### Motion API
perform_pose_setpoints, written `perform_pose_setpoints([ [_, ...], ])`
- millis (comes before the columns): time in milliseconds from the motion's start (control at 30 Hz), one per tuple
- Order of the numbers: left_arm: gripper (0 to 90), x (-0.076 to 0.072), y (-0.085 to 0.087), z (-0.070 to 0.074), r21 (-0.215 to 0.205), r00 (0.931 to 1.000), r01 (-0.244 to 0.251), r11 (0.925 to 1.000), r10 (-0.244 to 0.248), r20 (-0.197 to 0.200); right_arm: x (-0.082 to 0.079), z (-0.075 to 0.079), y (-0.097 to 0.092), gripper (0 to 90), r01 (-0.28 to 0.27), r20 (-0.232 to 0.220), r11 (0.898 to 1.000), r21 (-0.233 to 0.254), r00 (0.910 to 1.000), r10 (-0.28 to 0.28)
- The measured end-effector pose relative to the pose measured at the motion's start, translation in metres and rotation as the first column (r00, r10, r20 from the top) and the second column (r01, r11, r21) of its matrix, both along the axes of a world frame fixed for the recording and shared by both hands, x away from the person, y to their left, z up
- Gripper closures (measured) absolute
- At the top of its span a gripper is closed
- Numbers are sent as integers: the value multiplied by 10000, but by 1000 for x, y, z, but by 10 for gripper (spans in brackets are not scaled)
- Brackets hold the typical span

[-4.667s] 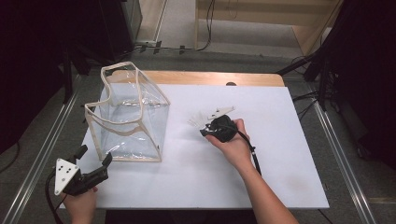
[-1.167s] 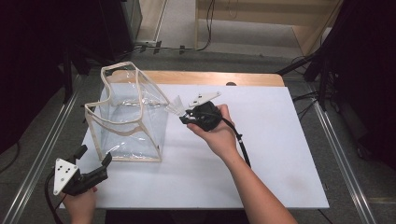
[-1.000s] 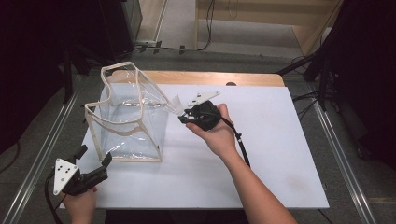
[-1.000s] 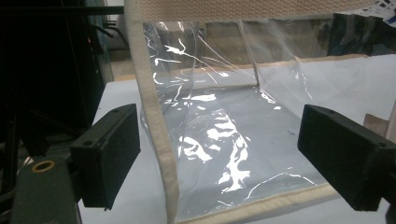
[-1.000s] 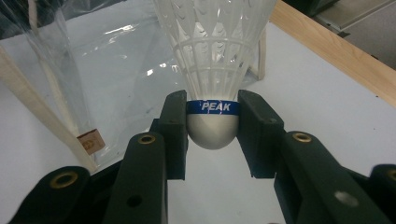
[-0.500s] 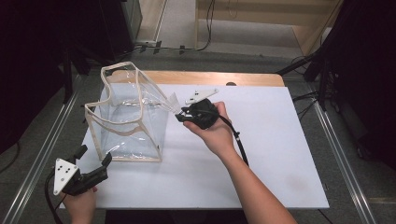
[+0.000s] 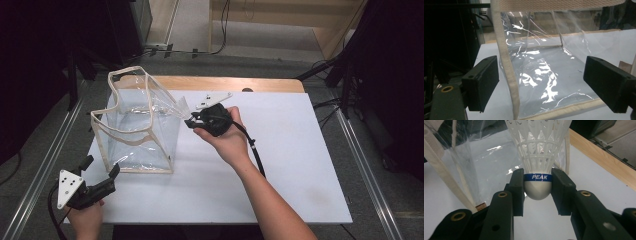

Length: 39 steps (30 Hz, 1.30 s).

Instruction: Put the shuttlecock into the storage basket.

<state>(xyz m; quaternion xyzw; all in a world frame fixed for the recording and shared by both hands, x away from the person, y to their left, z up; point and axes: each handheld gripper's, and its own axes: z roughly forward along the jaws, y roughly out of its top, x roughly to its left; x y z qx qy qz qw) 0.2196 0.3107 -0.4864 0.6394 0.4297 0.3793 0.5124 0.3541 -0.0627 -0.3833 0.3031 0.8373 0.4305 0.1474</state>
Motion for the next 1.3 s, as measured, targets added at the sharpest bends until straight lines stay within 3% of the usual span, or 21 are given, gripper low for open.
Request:
perform_pose_setpoints([
  [1300,137,0,0,0,31,10000,16,10000,-16,10,-1,29,17,631,-289,541,9987,408,9982,266],
])
